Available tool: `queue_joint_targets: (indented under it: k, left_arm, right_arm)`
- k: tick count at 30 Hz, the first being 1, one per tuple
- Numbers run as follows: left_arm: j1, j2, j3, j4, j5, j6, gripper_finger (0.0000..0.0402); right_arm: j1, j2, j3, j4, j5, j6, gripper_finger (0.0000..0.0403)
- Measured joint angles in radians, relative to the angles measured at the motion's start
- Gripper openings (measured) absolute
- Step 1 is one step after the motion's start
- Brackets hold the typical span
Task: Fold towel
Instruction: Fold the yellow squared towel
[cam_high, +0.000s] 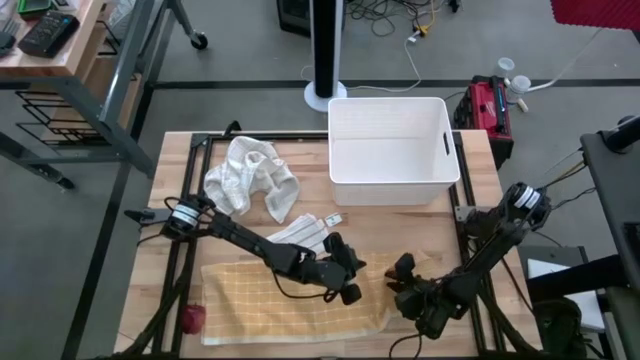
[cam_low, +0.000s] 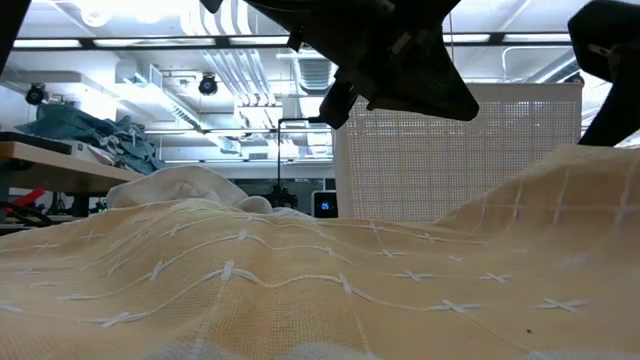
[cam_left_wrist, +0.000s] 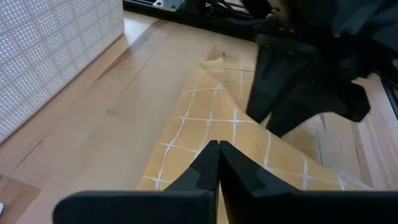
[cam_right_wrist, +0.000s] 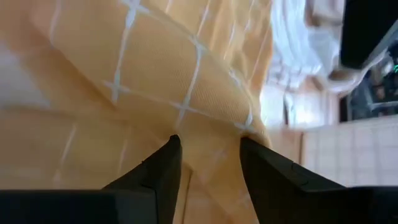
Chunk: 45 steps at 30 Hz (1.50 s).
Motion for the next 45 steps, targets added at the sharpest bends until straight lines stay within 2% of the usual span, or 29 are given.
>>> queue_joint_targets:
  k: [5,11,14,22,26,31,34,38,42,45]
  left_arm:
    - [-0.004,0.000,0.000,0.015,0.002,-0.004,0.0000]
    - [-0.008,0.000,0.000,0.032,0.029,-0.006,0.0000]
    - [-0.010,0.000,0.000,0.033,0.029,-0.007,0.0000]
    - [-0.033,0.000,0.000,0.028,0.032,0.018,0.0000]
    - [-0.044,-0.002,0.000,0.016,0.074,0.056,0.0000]
    - [-0.050,-0.006,0.000,0.009,0.079,0.063,0.0000]
    - [-0.047,0.002,0.000,-0.051,0.064,0.019,0.0000]
    - [-0.043,0.028,-0.001,-0.100,0.064,-0.031,0.0000]
    - [-0.047,0.027,0.020,-0.043,0.067,0.019,0.0000]
    - [-0.047,0.026,0.053,0.003,0.136,0.072,0.0000]
  right_arm:
    - [-0.032,0.025,0.027,0.018,0.006,-0.053,0.0122]
    - [-0.126,0.020,0.078,0.024,-0.005,-0.079,0.0012]
    - [-0.177,0.015,0.100,0.028,0.034,-0.088,0.0013]
    - [-0.261,-0.033,0.090,0.021,0.020,-0.085,0.0002]
    - [-0.309,-0.037,0.090,0.028,0.022,-0.069,0.0001]
    - [-0.380,-0.037,0.078,0.162,-0.013,-0.113,0.0000]
    - [-0.404,-0.037,0.077,0.201,-0.048,-0.143,0.0000]
    - [-0.406,-0.061,0.077,0.162,-0.048,-0.132,0.0000]
    - [-0.394,-0.140,0.077,0.056,-0.062,-0.024,0.0000]
    - [-0.384,-0.225,0.076,-0.012,-0.139,0.050,0.0000]
